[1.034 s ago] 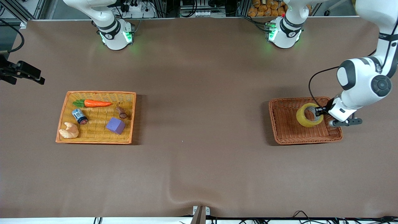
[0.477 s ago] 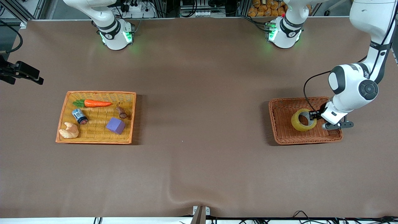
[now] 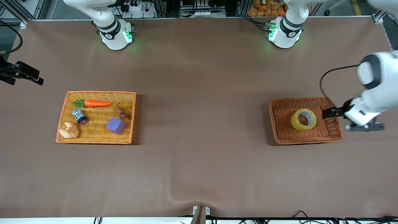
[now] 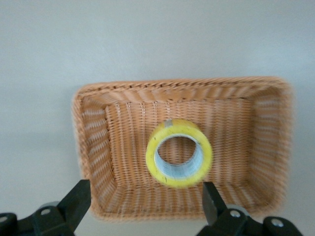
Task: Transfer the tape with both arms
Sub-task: 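Open the left gripper to release the tape into the basket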
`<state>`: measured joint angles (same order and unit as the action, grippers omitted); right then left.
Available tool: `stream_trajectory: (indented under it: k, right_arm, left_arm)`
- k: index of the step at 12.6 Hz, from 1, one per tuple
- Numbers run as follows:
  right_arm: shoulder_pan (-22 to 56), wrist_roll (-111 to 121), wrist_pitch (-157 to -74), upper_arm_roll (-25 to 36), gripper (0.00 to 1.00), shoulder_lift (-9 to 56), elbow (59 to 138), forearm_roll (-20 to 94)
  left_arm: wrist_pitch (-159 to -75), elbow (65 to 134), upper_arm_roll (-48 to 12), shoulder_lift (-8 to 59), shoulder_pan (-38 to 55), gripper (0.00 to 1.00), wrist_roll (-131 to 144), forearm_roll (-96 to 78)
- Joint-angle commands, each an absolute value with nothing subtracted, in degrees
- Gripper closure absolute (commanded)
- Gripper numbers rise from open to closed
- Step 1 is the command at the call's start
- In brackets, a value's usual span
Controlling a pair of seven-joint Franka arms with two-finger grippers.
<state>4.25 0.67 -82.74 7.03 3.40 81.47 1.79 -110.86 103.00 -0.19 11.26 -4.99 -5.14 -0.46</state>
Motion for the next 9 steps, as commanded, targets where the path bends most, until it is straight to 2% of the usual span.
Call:
stream_trajectory:
  k: [1, 4, 6, 9]
  right_arm:
    - [3.60, 0.79, -83.23, 6.33, 0.00, 2.99, 81.74, 1.76]
    - [3.52, 1.23, -83.15, 6.42, 0.00, 2.99, 81.74, 1.23]
    - [3.60, 1.14, -82.79, 6.42, 0.00, 2.90, 81.74, 1.32]
    - [3.52, 1.14, -82.53, 6.42, 0.00, 2.81, 81.74, 1.32]
  left_arm:
    - [-94.35, 86.00, -0.44, 13.10, -4.40, 0.00, -5.71, -0.18]
    - [-89.22, 84.55, -1.93, 7.76, -4.57, 0.00, -3.97, -0.44]
    - [-86.85, 84.64, -5.08, 3.62, -5.54, 0.00, -2.46, -0.26]
    - [-81.83, 85.60, -4.05, -0.52, -2.84, 0.00, -1.41, -0.53]
